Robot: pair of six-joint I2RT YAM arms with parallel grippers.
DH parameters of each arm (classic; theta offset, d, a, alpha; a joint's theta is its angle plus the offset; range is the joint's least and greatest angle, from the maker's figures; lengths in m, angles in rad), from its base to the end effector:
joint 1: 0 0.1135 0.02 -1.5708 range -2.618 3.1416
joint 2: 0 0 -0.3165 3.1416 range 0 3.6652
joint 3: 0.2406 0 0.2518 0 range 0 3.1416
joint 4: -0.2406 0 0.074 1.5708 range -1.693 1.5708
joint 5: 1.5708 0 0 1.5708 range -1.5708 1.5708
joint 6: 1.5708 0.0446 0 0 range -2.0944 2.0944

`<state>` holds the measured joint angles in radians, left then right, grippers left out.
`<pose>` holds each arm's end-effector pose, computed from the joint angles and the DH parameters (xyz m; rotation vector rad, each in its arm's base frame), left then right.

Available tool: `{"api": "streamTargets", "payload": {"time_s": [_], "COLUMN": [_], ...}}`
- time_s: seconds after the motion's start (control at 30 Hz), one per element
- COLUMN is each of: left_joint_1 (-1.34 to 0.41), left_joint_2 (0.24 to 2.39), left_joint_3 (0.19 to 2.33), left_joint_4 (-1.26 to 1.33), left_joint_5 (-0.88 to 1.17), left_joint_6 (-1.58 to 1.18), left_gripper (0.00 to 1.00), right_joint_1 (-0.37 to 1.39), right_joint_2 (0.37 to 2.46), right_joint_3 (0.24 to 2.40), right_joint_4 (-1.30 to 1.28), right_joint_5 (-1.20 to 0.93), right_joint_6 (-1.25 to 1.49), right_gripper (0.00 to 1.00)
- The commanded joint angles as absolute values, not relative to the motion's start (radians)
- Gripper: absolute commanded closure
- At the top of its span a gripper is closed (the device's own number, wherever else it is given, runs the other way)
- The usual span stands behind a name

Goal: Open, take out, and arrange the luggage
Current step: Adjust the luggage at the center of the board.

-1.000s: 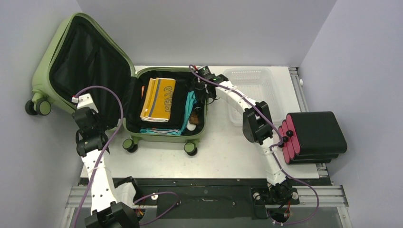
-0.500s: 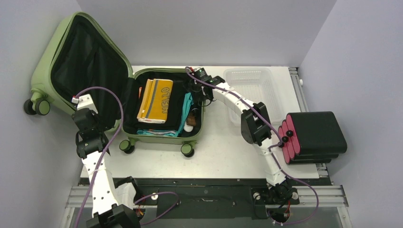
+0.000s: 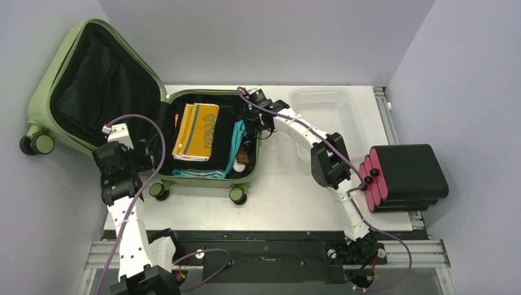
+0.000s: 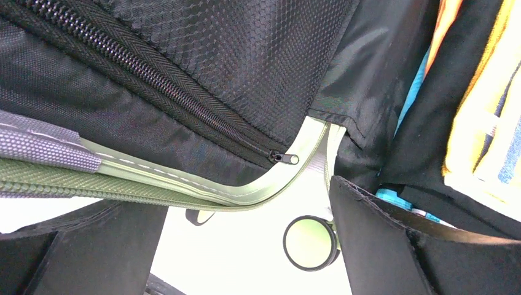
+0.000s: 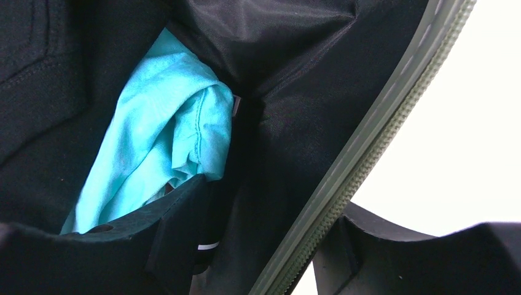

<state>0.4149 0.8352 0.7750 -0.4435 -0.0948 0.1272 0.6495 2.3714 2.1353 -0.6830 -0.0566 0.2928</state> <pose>0.1438 0.0680 0.3362 -0.3592 2.0695 0.4280 0.4531 0.3473 0.2408 -0.4760 2.5035 0.4551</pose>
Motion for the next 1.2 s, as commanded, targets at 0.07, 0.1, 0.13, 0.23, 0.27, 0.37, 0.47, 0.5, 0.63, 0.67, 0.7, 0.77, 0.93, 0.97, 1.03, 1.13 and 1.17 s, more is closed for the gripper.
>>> {"api": "streamTargets", "payload": {"time_s": [0.07, 0.1, 0.13, 0.23, 0.27, 0.37, 0.47, 0.5, 0.63, 0.67, 0.7, 0.77, 0.93, 0.97, 1.03, 1.13, 1.17], "left_joint_1": [0.412, 0.412, 0.410, 0.408, 0.404, 0.398, 0.383, 0.380, 0.379, 0.379, 0.381, 0.382, 0.384, 0.384, 0.383, 0.379, 0.373], "left_joint_2": [0.826, 0.826, 0.825, 0.829, 0.829, 0.831, 0.834, 0.836, 0.841, 0.838, 0.832, 0.822, 0.811, 0.808, 0.802, 0.787, 0.782], "left_joint_3": [0.825, 0.828, 0.834, 0.849, 0.858, 0.877, 0.909, 0.918, 0.919, 0.914, 0.899, 0.875, 0.856, 0.861, 0.875, 0.898, 0.907], "left_joint_4": [-0.470, -0.475, -0.486, -0.515, -0.535, -0.576, -0.614, -0.615, -0.627, -0.623, -0.617, -0.592, -0.565, -0.565, -0.576, -0.612, -0.620], "left_joint_5": [0.057, 0.085, 0.137, 0.280, 0.348, 0.489, 0.542, 0.519, 0.344, 0.285, 0.268, 0.218, 0.108, 0.100, 0.131, 0.233, 0.248], "left_joint_6": [0.145, 0.152, 0.154, 0.177, 0.184, 0.228, 0.258, 0.253, 0.229, 0.213, 0.207, 0.193, 0.166, 0.166, 0.167, 0.191, 0.191], "left_gripper": [0.04, 0.04, 0.04, 0.04, 0.04, 0.04, 0.04, 0.04, 0.04, 0.04, 0.04, 0.04, 0.04, 0.04, 0.04, 0.04, 0.04], "right_joint_1": [0.693, 0.679, 0.673, 0.639, 0.631, 0.604, 0.592, 0.586, 0.558, 0.546, 0.540, 0.529, 0.526, 0.526, 0.525, 0.516, 0.512], "right_joint_2": [2.220, 2.194, 2.181, 2.121, 2.109, 2.027, 1.945, 1.908, 1.828, 1.821, 1.812, 1.808, 1.810, 1.808, 1.800, 1.789, 1.789], "right_joint_3": [2.062, 2.040, 2.030, 2.000, 1.996, 1.960, 1.913, 1.887, 1.841, 1.832, 1.825, 1.802, 1.751, 1.747, 1.737, 1.726, 1.728], "right_joint_4": [-0.549, -0.550, -0.553, -0.580, -0.588, -0.600, -0.583, -0.572, -0.572, -0.579, -0.580, -0.582, -0.582, -0.583, -0.586, -0.591, -0.595], "right_joint_5": [-0.267, -0.262, -0.250, -0.208, -0.174, -0.106, 0.004, 0.026, 0.098, 0.094, 0.077, 0.069, 0.011, -0.012, -0.008, 0.028, 0.031], "right_joint_6": [0.306, 0.295, 0.290, 0.255, 0.245, 0.184, 0.122, 0.114, 0.093, 0.089, 0.089, 0.099, 0.118, 0.117, 0.101, 0.074, 0.072], "right_gripper": [0.46, 0.45, 0.44, 0.42, 0.41, 0.38, 0.36, 0.34, 0.30, 0.29, 0.29, 0.29, 0.28, 0.28, 0.28, 0.28, 0.28]}}
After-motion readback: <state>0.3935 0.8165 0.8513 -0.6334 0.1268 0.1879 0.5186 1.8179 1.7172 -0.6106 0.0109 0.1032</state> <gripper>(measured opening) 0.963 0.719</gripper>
